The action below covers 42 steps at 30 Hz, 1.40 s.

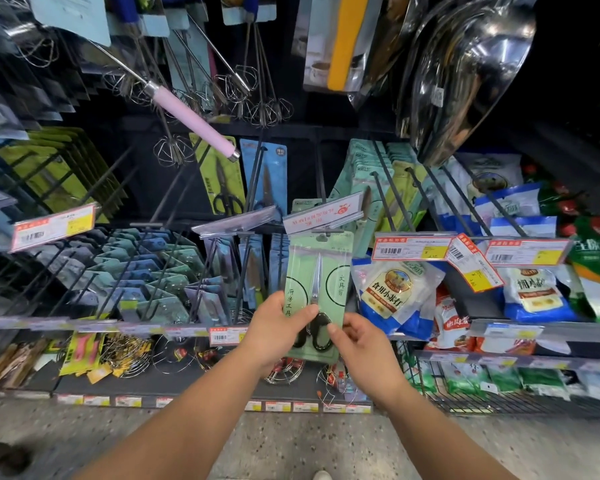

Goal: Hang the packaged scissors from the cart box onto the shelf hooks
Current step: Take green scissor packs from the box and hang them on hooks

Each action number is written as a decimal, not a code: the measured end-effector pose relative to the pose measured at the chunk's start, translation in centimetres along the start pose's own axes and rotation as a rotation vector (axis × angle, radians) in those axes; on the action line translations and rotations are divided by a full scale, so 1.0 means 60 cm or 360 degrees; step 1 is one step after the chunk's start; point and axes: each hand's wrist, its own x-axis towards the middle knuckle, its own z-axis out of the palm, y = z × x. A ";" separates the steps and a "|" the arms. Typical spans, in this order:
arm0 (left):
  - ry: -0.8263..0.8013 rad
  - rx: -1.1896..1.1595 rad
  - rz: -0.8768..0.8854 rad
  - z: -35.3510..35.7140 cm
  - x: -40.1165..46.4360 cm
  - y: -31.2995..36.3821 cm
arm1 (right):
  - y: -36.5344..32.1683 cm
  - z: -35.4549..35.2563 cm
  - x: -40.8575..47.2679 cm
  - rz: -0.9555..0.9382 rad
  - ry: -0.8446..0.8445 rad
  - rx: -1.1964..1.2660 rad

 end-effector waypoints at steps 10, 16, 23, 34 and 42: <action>0.0055 0.0277 0.0068 0.000 0.024 -0.011 | 0.017 -0.008 0.067 -0.0003 0.0062 -0.0406; -0.0059 0.0645 0.0150 0.002 0.065 -0.002 | 0.012 -0.013 0.129 -0.0012 0.0113 -0.0712; 0.0072 0.1136 0.0262 0.007 0.101 0.016 | -0.001 -0.014 0.202 0.0136 0.0019 -0.0975; 0.0135 0.1945 0.0040 -0.016 0.091 -0.015 | 0.016 0.037 0.183 -0.0084 -0.0361 -0.1745; 0.0396 0.1749 -0.0302 -0.113 -0.016 -0.072 | -0.039 0.157 0.139 -0.0490 -0.0728 -0.1790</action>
